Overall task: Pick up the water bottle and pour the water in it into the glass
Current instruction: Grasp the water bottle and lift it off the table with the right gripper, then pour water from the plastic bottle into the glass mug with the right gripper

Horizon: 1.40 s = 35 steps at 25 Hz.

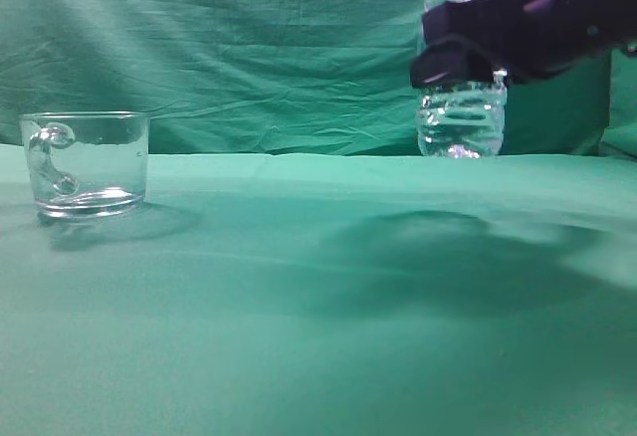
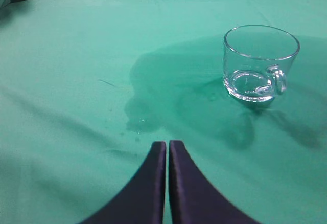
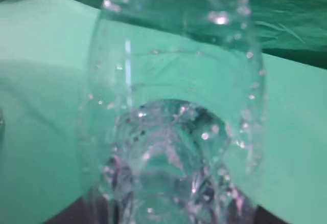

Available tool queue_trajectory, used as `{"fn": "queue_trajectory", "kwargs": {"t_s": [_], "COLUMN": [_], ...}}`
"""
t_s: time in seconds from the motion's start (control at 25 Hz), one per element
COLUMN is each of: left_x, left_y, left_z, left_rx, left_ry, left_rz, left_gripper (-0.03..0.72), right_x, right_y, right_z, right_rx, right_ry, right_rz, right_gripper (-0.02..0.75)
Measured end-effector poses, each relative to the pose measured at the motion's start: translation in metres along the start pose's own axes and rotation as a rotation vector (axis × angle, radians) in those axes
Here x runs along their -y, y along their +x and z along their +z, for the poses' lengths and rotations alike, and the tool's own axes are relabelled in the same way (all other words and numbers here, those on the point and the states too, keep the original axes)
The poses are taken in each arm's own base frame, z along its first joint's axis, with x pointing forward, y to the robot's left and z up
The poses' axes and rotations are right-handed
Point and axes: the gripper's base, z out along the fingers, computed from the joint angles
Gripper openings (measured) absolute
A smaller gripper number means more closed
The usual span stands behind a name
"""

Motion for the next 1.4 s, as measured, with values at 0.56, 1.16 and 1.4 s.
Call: {"fn": "queue_trajectory", "kwargs": {"t_s": [0.56, 1.16, 1.4], "left_x": [0.000, 0.000, 0.000], "left_y": [0.000, 0.000, 0.000], "left_z": [0.000, 0.000, 0.000], "left_rx": [0.000, 0.000, 0.000], "left_ry": [0.000, 0.000, 0.000], "left_rz": [0.000, 0.000, 0.000], "left_gripper": [0.000, 0.000, 0.000], "right_x": [-0.047, -0.102, -0.114], "right_y": [-0.091, -0.084, -0.067], "right_z": [0.058, 0.142, 0.160], "right_rx": [-0.243, -0.298, -0.313], "right_ry": [-0.041, -0.066, -0.085], "right_rz": [-0.499, -0.853, -1.003], "right_gripper": [0.267, 0.267, 0.267]}}
